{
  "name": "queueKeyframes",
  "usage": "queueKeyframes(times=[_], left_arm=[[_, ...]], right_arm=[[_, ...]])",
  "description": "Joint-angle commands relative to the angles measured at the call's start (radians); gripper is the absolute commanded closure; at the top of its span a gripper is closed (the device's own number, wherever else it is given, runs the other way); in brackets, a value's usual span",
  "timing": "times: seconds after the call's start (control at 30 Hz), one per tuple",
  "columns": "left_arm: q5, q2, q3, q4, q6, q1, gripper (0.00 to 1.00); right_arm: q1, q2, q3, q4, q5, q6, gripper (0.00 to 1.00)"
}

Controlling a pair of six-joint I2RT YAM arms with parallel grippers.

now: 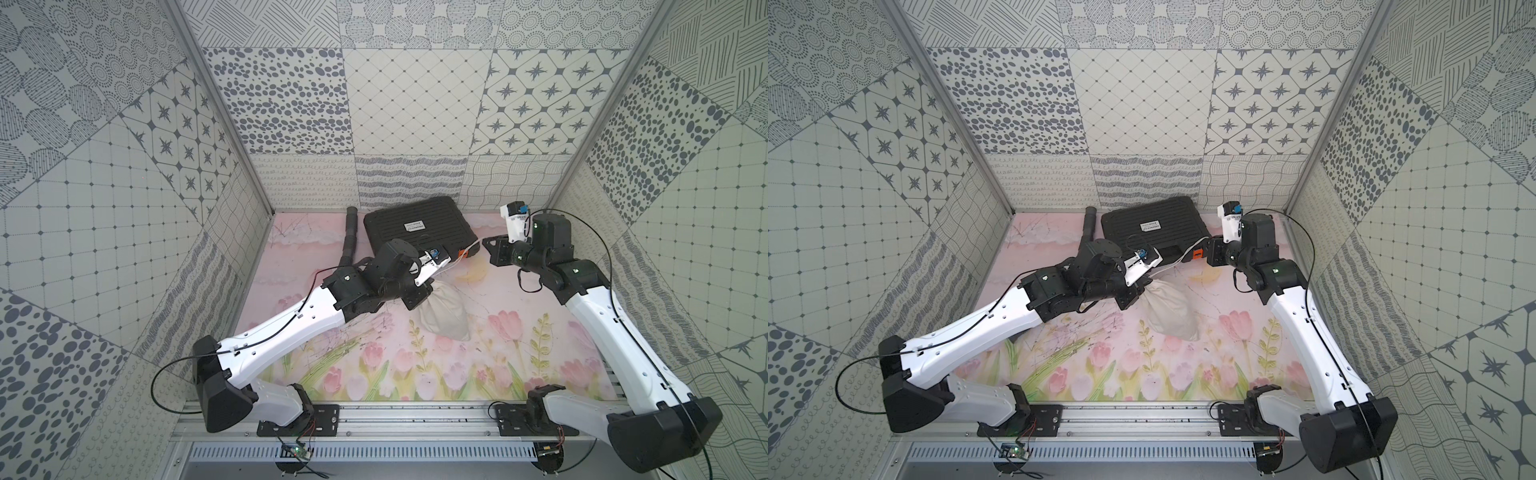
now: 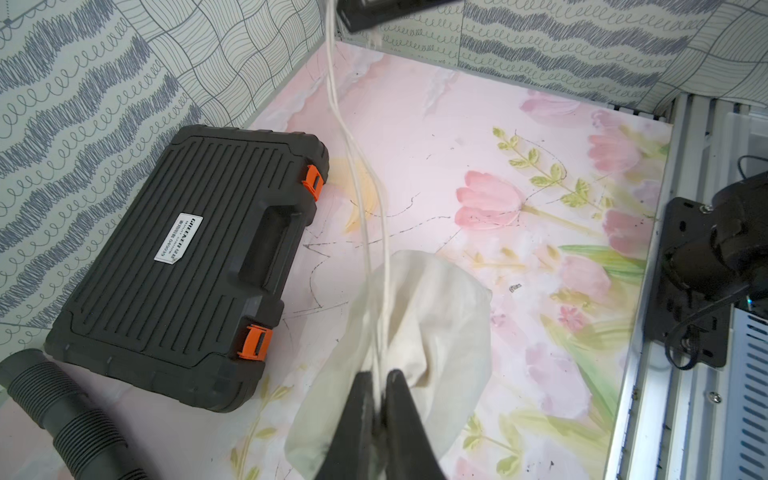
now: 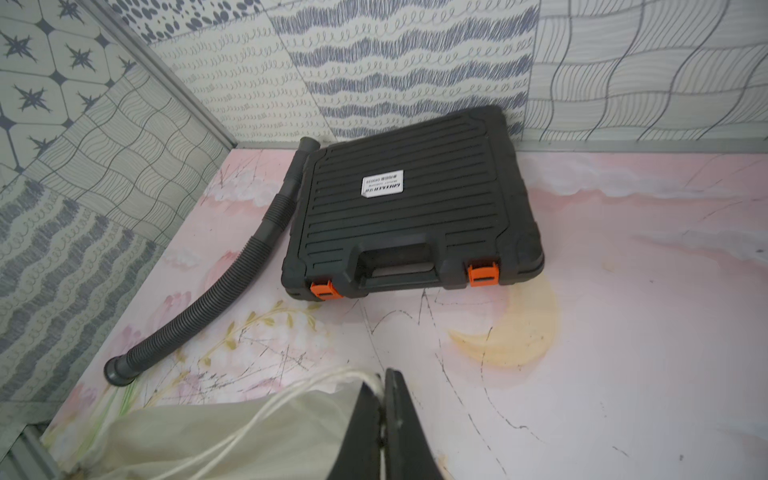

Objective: Close the soil bag
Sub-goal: Frap the soil bag at the center of the board, then pick up the soil bag from the center of the board.

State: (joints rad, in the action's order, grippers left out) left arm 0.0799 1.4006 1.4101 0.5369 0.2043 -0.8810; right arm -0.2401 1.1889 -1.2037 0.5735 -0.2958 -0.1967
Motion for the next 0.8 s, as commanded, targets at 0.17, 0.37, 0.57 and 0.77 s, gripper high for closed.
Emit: queueKeyframes(times=[0.17,0.37,0.57,0.77], left_arm=[[-0.037,0.092,0.143,0.121,-0.068,0.022,1.00],[-0.051,0.139,0.209,0.148,-0.072,0.022,1.00],[-0.070,0.139,0.214,0.142,-0.087,0.024,1.00],[-0.079,0.136,0.224,0.156,-0.089,0.024,1.00]], right_arm=[[0.010,0.015,0.061,0.017,-0.222,0.044,0.27],[0.016,-0.167,0.103,0.026,-0.123,0.109,0.16],[-0.064,-0.416,0.314,-0.166,-0.104,0.165,0.14],[-0.279,-0.440,0.426,-0.277,-0.001,0.269,0.10]])
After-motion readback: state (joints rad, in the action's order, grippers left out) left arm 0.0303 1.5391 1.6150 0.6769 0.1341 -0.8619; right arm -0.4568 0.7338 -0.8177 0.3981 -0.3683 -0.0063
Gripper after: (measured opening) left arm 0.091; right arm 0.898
